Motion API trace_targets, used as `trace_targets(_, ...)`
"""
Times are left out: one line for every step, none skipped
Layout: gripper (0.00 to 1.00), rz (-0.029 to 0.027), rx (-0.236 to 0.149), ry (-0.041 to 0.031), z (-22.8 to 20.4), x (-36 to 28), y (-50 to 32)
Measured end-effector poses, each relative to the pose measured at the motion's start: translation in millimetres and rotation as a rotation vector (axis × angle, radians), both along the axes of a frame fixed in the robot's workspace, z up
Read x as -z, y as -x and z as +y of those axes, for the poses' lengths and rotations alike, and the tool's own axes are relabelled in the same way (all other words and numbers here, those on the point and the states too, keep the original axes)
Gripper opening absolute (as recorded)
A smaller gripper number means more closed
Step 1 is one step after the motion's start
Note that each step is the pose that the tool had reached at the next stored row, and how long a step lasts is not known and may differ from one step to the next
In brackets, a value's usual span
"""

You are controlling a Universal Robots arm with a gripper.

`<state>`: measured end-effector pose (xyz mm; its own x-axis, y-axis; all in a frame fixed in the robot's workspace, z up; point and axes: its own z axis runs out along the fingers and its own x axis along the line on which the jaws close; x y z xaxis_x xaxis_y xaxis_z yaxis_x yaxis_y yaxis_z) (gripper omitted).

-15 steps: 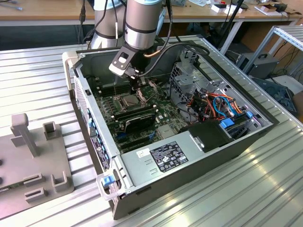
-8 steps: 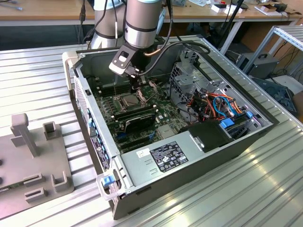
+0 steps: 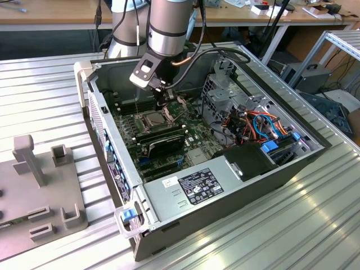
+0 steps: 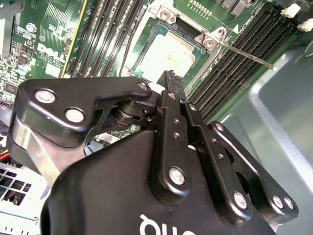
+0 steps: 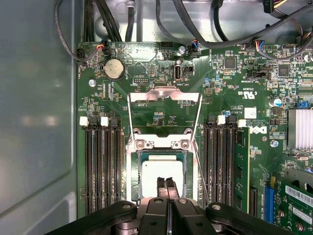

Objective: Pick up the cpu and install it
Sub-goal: 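Place the cpu into insertion slot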

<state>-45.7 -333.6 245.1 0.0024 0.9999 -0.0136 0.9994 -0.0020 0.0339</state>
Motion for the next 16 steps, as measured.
trace_targets(0.11, -0.0002, 0.0, -0.0002, 0.0, 0.0, 0.0)
trace_targets(0.11, 0.0, 0.0, 0.0001, 0.0, -0.1, 0.0)
trace_targets(0.11, 0.0, 0.0, 0.0001, 0.0, -0.2, 0.0)
trace_targets(0.11, 0.0002, 0.0, 0.0003, -0.7, -0.3, 0.1)
trace_targets(0.11, 0.0, 0.0, 0.0001, -1.2, -0.2, 0.0)
trace_targets(0.11, 0.0, 0.0, 0.0001, -1.5, -0.2, 0.0)
trace_targets(0.11, -0.0001, 0.0, 0.0, -1.7, -0.2, 0.0)
trace_targets(0.11, -0.0001, 0.0, 0.0, -1.7, -0.1, 0.0)
trace_targets(0.11, 0.0, 0.0, 0.0001, -1.8, -0.3, 0.0)
trace_targets(0.11, 0.0002, 0.0, 0.0003, -1.9, -1.4, 0.0)
trace_targets(0.11, 0.0, 0.0, 0.0001, -1.8, -2.7, 0.0)
trace_targets(0.11, 0.0, 0.0, 0.0, -1.8, -3.8, 0.0)
trace_targets(0.11, 0.0, 0.0, 0.0001, -1.8, -4.6, 0.0)
trace_targets(0.11, 0.0, 0.0, 0.0001, -1.8, -5.6, 0.0)
trace_targets(0.11, 0.0, 0.0, 0.0, -1.8, -6.9, 0.0)
trace_targets(0.11, 0.0, 0.0, -0.0001, -1.8, -7.8, 0.0)
